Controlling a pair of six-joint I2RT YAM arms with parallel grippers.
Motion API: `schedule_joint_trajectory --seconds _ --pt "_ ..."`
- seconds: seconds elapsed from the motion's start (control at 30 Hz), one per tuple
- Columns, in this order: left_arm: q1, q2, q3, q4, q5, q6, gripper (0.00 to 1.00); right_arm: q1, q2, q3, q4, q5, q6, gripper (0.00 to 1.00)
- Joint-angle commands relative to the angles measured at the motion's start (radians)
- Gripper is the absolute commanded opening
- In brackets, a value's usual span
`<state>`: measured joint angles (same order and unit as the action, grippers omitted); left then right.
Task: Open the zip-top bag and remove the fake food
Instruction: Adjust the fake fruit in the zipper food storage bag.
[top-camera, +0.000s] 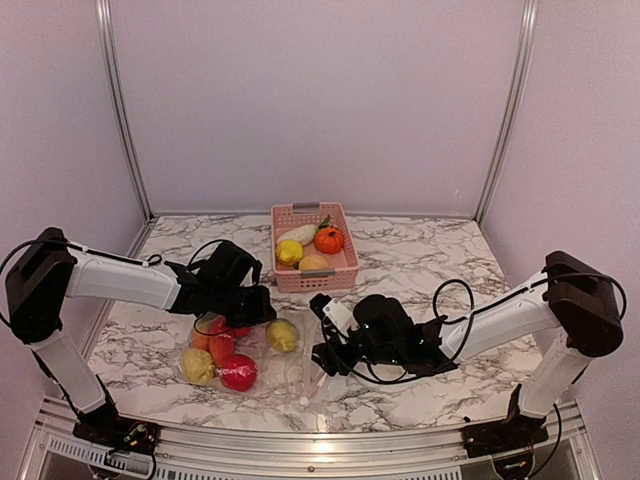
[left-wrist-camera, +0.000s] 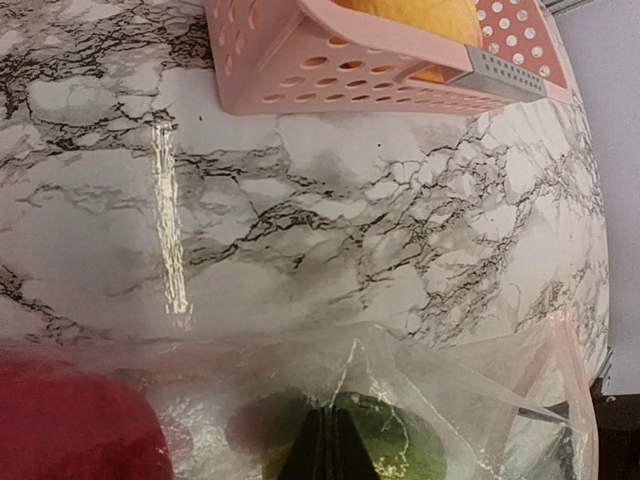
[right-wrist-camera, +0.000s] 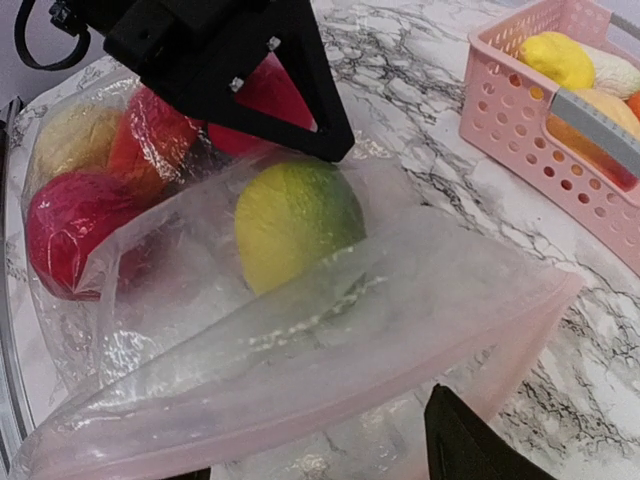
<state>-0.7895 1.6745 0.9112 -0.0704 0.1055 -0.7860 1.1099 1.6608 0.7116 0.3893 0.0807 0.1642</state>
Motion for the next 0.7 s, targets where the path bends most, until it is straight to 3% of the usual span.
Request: schedule_joint_trajectory --seconds 0.0,0.4,0.67 --pt "-0.015 -0.009 -0.015 0.013 0.018 -0.008 0.04 0.013 0.019 0.038 0.019 -0.006 -0.019 0.70" --pt "-0.059 -0.009 -0.044 0.045 0.006 -0.043 0.04 0.013 0.075 0.061 0.031 -0.013 -0.038 0.69" --pt "-0.057 -0.119 -0.011 -0.076 -0.085 -0.006 0.05 0.016 0.102 0.091 0.022 -0.025 -0.052 0.69"
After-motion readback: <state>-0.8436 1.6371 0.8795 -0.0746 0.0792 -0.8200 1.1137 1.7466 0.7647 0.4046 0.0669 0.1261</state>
